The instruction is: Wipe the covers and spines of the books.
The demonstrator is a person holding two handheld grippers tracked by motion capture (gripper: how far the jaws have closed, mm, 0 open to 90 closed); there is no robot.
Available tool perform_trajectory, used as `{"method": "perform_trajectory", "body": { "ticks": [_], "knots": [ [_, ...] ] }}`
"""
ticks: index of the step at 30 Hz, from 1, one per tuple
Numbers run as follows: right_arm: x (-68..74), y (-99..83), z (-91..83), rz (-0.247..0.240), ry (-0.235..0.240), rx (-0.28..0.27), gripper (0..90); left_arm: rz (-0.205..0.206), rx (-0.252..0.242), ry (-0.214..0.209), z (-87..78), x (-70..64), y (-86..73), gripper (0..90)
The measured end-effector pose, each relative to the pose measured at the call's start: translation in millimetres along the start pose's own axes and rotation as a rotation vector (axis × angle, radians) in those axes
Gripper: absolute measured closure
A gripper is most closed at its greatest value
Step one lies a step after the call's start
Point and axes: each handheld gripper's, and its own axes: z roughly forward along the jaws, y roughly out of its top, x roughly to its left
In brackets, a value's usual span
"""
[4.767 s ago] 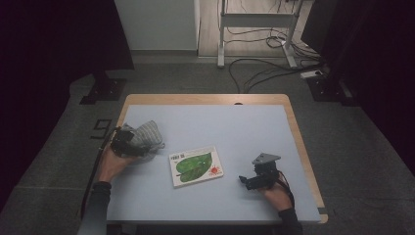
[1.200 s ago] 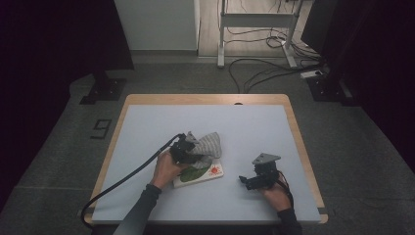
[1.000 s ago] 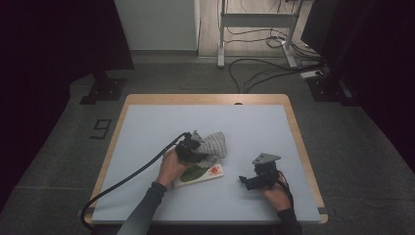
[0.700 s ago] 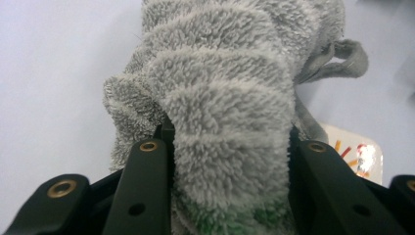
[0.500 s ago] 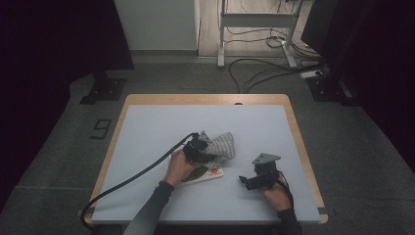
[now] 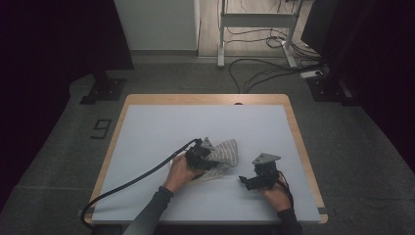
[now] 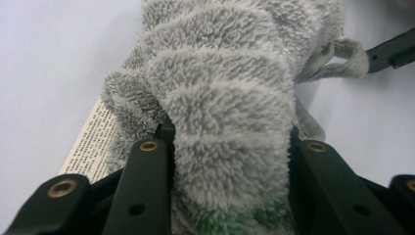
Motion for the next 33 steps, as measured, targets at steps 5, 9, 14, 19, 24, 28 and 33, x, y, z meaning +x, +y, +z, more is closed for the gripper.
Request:
{"method": "perform_trajectory", "body": {
  "ticks": [5, 9, 14, 19, 24, 28, 33],
  "knots": [
    [-0.1, -0.1, -0.1, -0.003, 0.0, 0.0, 2.2, -0.013, -0.009, -0.016, -4.7, 3.8, -6.9, 63.0],
    [-0.1, -0.1, -0.1, -0.003, -0.001, 0.0, 2.2, -0.021, -0.011, -0.025, -11.9, 8.5, -15.5, 63.0],
    [0.1, -0.1, -0.1, -0.002, -0.001, 0.0, 2.2, -0.027, -0.008, -0.025, -19.7, 12.4, -24.1, 63.1],
    [0.1, -0.1, 0.0, -0.002, -0.002, -0.002, 2.2, -0.032, -0.006, -0.02, -26.1, 14.3, -31.3, 63.0],
    [0.1, -0.1, 0.0, -0.003, -0.002, -0.002, 2.2, -0.036, -0.004, -0.015, -33.3, 16.3, -39.3, 63.0],
    [0.1, -0.1, 0.0, -0.003, -0.002, -0.002, 2.2, -0.046, -0.003, -0.012, -40.3, 18.1, -47.2, 63.0],
    [0.1, -0.1, 0.1, -0.003, -0.002, -0.002, 2.2, -0.061, -0.005, -0.003, -49.9, 20.3, -58.3, 63.0]
  ]
}}
